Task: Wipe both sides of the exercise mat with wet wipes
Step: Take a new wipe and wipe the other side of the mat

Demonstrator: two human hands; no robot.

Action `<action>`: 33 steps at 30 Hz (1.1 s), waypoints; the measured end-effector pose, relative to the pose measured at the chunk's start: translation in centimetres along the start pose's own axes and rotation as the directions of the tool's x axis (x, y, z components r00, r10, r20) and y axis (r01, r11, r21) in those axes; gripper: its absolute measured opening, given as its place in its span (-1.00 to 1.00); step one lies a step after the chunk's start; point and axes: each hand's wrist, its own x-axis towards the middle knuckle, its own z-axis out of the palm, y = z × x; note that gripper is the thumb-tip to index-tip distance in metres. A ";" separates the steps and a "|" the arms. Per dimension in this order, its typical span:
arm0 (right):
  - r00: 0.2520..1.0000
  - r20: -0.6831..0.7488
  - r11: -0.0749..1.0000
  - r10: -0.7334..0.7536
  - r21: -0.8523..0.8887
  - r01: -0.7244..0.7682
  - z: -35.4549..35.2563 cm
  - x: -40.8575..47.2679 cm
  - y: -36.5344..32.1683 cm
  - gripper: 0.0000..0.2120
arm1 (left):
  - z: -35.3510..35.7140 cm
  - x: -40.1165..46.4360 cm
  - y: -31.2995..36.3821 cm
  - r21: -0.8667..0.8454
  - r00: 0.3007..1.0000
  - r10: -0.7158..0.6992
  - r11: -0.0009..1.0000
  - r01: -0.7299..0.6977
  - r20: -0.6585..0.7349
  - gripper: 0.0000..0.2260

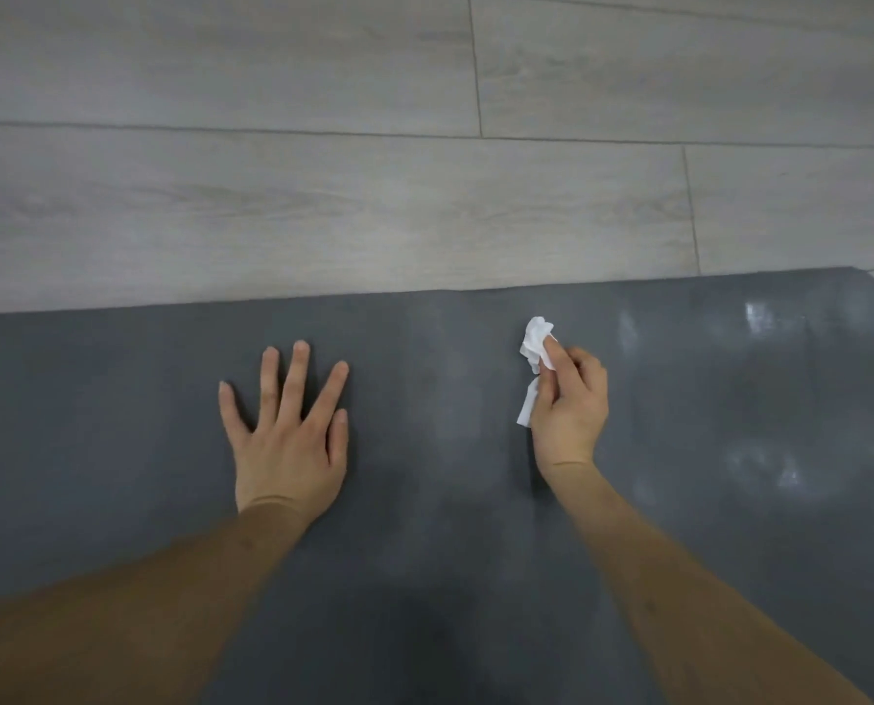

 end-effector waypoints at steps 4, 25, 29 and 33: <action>0.999 -0.013 0.995 -0.034 -0.090 0.033 0.0 -0.1 -0.5 -0.58 | 0.0 0.0 0.1 0.007 1.000 -0.007 1.000 0.007 0.012 -0.49; 0.994 -0.061 0.991 -0.092 -0.099 0.086 0.1 0.0 -0.6 -0.61 | -0.1 0.3 0.2 0.032 0.999 -0.014 0.999 0.013 0.044 -0.49; 0.992 -0.061 0.991 -0.106 -0.094 0.100 0.1 0.3 -0.5 -0.60 | -0.1 0.3 0.1 0.021 0.999 -0.013 1.000 0.012 0.030 -0.49; 0.997 -0.033 0.997 -0.070 -0.013 0.070 -0.6 0.8 -0.5 -0.67 | 0.0 0.3 0.1 0.012 1.000 -0.005 1.000 0.005 -0.006 -0.49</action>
